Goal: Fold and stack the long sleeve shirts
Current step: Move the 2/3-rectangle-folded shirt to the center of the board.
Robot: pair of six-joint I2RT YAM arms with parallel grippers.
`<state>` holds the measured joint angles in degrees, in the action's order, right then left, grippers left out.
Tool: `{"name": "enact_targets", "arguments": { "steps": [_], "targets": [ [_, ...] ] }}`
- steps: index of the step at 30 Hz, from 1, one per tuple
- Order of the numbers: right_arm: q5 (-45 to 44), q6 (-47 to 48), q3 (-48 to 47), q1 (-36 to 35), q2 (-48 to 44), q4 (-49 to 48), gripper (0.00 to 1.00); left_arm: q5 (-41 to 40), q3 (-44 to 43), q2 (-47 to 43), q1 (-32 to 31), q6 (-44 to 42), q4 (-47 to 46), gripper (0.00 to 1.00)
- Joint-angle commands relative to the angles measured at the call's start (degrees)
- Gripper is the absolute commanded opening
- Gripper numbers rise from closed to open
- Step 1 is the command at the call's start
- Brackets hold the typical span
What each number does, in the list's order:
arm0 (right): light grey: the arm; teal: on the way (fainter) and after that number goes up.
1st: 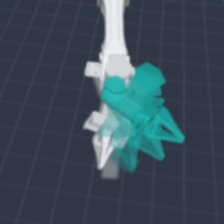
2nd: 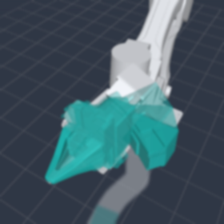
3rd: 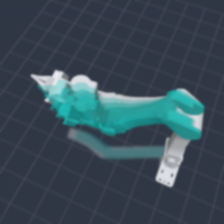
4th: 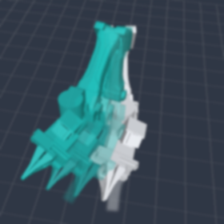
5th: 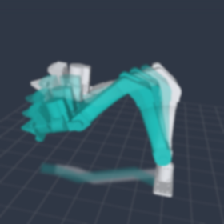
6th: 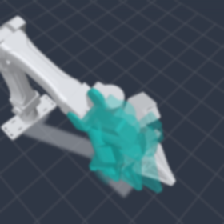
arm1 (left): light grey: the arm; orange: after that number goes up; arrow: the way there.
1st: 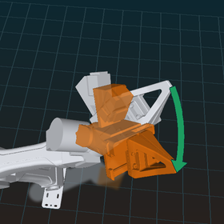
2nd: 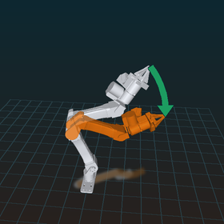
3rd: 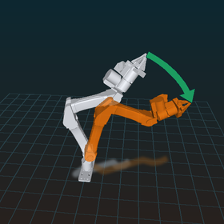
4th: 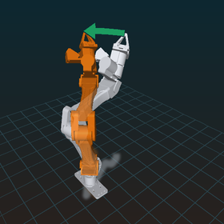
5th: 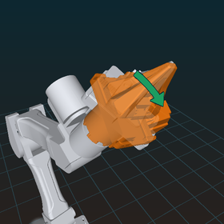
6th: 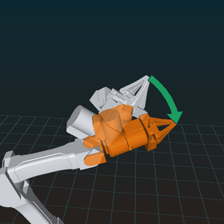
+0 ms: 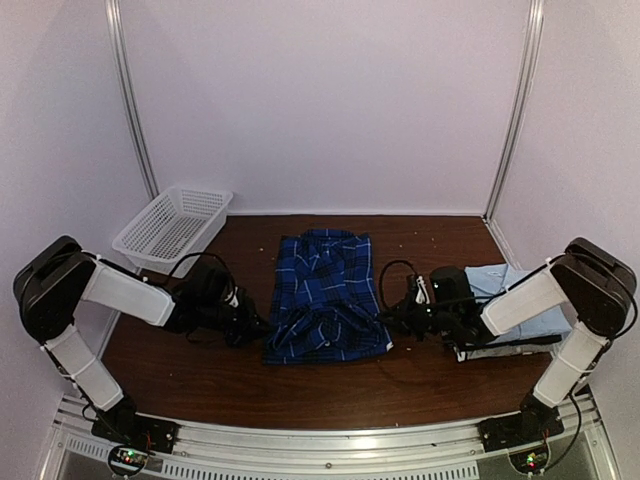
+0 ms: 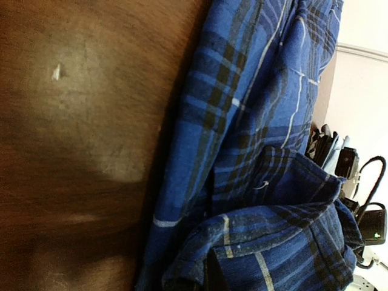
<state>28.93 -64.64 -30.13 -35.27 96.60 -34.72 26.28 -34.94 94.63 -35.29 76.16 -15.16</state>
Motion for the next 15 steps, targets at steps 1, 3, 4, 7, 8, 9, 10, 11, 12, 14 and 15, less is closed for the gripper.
{"name": "enact_targets", "arguments": {
  "steps": [1,3,4,7,8,9,10,11,12,14,15],
  "targets": [
    [-3.75,3.38,-0.32,0.07,-5.02,6.14,0.03,-3.61,-0.36,-2.89,-0.04,-1.81,3.65,0.00],
    [-4.43,4.53,-1.06,0.02,-6.28,8.59,0.19,-4.13,-0.90,-2.96,-0.04,-2.54,4.78,0.00],
    [-4.78,5.06,-1.22,0.07,-6.85,9.84,0.26,-4.17,-1.23,-2.77,-0.04,-3.00,4.99,0.00],
    [-5.78,6.92,-1.82,0.08,-8.73,12.72,0.40,-3.62,-2.98,-1.84,-0.04,-4.75,6.08,0.12],
    [-6.21,7.55,-1.99,0.04,-9.69,13.94,0.44,-3.44,-3.54,-1.74,-0.04,-5.48,6.36,0.18],
    [-6.68,8.24,-2.22,-0.01,-10.39,15.13,0.47,-3.37,-4.15,-1.54,-0.04,-6.18,6.75,0.23],
    [-7.11,8.83,-2.40,-0.06,-11.12,16.08,0.49,-3.42,-4.70,-1.54,-0.04,-6.87,7.23,0.27],
    [-7.53,9.36,-2.55,-0.11,-11.85,17.09,0.50,-3.35,-5.21,-1.48,-0.04,-7.43,7.54,0.32],
    [-7.92,9.95,-2.66,-0.24,-12.52,18.06,0.50,-3.23,-5.75,-1.35,-0.04,-8.11,7.92,0.37],
    [-8.77,10.95,-2.70,-0.63,-13.95,19.90,0.50,-2.44,-7.06,-0.58,-0.04,-9.56,8.60,0.40],
    [-9.52,11.37,-2.66,-0.96,-14.72,20.83,0.50,-1.79,-7.68,-0.03,-0.04,-10.21,8.69,0.40]
  ]
}}
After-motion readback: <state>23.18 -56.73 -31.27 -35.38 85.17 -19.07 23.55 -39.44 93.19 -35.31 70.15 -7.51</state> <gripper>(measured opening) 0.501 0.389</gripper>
